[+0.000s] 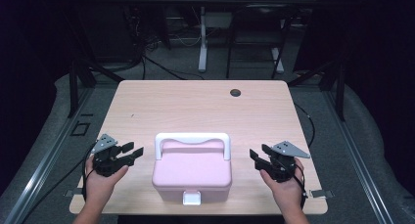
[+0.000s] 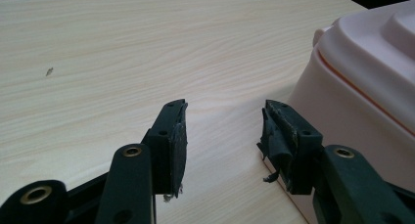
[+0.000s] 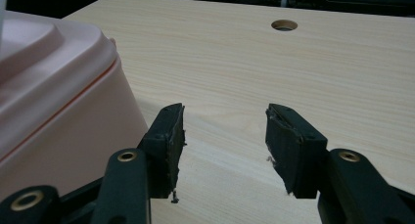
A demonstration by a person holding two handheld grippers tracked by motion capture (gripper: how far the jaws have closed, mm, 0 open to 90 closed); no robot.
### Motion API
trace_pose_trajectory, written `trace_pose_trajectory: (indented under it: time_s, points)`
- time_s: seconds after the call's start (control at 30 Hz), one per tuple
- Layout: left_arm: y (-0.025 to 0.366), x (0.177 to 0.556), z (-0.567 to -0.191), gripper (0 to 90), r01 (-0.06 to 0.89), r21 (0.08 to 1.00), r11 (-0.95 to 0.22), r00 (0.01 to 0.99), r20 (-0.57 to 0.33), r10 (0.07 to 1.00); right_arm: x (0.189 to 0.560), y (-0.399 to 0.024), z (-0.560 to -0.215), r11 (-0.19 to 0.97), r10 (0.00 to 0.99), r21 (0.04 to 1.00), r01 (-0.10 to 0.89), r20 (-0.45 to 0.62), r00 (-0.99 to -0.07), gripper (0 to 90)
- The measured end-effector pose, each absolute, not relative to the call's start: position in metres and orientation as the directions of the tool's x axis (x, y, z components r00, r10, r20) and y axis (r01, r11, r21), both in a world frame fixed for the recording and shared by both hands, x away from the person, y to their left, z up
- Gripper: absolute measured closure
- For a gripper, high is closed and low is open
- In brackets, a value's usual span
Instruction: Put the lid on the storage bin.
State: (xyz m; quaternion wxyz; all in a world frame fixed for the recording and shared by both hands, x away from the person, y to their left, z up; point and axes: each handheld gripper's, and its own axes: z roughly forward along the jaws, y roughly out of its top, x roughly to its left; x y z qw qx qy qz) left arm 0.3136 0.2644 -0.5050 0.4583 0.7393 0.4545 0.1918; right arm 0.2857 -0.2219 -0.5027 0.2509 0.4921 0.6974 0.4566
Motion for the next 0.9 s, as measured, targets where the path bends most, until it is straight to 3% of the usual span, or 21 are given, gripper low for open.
trace_pose_trajectory:
  time_s: [0.9]
  points:
    - [0.270,0.321,-0.531,47.9,0.539,0.824,-0.171,0.482,-0.136,0.866,0.298,-0.230,-0.542,0.099,0.932,0.840,0.534,0.110,-0.346,47.0]
